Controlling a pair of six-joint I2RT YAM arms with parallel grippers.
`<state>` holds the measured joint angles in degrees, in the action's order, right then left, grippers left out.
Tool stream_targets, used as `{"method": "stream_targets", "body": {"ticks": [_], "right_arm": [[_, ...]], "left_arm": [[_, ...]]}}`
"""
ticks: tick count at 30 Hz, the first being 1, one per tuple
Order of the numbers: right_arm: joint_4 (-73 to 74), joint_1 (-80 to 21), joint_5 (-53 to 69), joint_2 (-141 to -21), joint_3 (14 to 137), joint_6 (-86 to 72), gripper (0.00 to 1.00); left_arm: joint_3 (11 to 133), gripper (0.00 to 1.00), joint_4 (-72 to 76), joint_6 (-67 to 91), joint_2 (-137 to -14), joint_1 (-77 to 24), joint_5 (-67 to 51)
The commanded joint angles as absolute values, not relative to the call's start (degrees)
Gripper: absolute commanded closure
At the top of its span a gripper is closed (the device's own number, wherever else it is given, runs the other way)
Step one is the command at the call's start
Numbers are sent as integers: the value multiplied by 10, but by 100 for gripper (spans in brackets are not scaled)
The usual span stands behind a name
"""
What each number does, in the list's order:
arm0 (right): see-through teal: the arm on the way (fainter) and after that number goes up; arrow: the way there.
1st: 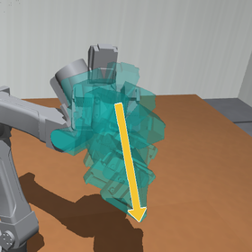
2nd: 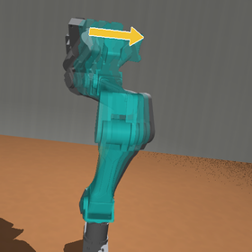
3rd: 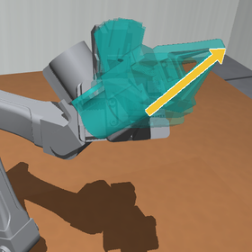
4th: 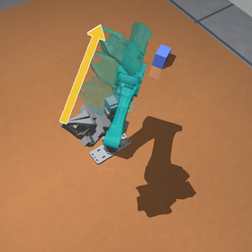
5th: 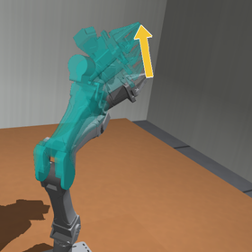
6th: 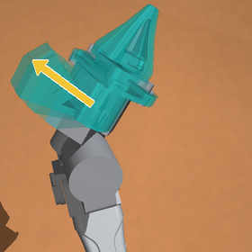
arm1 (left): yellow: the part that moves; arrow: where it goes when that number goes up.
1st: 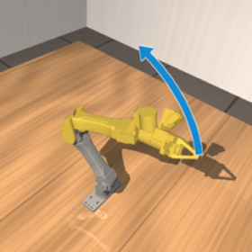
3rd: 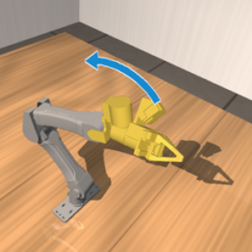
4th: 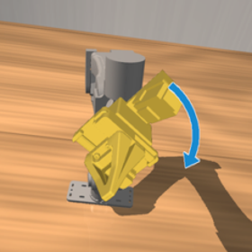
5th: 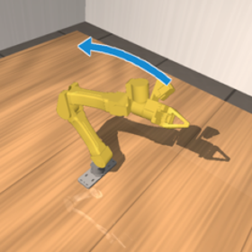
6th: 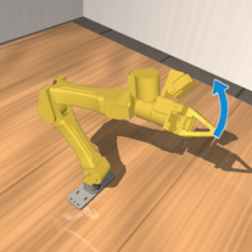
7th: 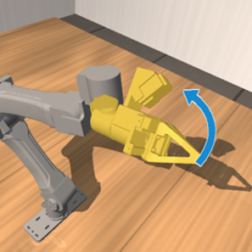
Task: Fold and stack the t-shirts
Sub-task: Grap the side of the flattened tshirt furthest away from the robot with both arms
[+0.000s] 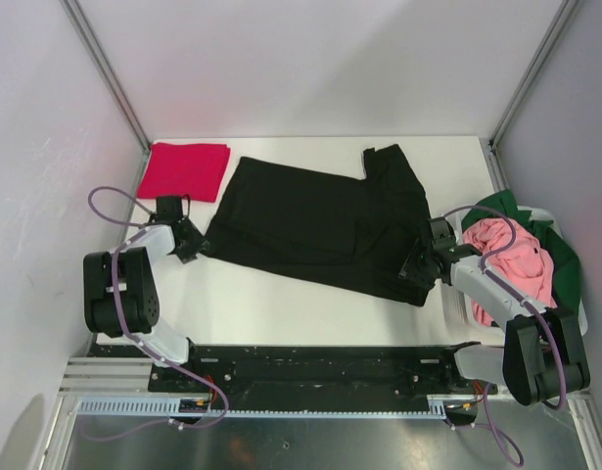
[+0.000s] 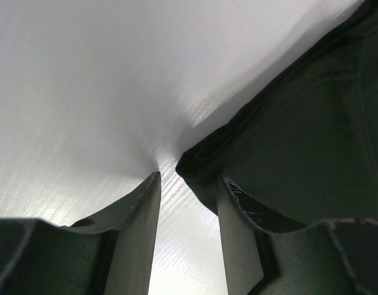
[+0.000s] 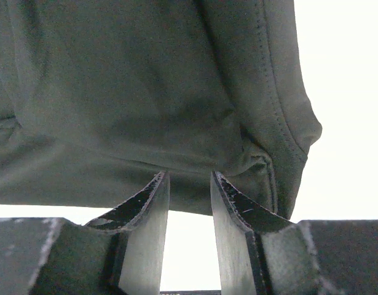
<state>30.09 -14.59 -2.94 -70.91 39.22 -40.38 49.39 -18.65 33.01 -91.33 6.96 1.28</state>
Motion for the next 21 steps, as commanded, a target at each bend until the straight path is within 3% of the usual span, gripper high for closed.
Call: {"method": "stream_targets", "body": {"ticks": [1,13,21], "right_arm": [[298,-143,-29,-701,395,-397,62],[322,-167,-41,-686,383,-422,62],[328,-168,-68,-664,369,-441,59]], "left_arm": [[515,54,-186,320,-919,67,49],[518,56,-185,325,-930,66,85],[532,65,-185,326,-948,53,92]]}}
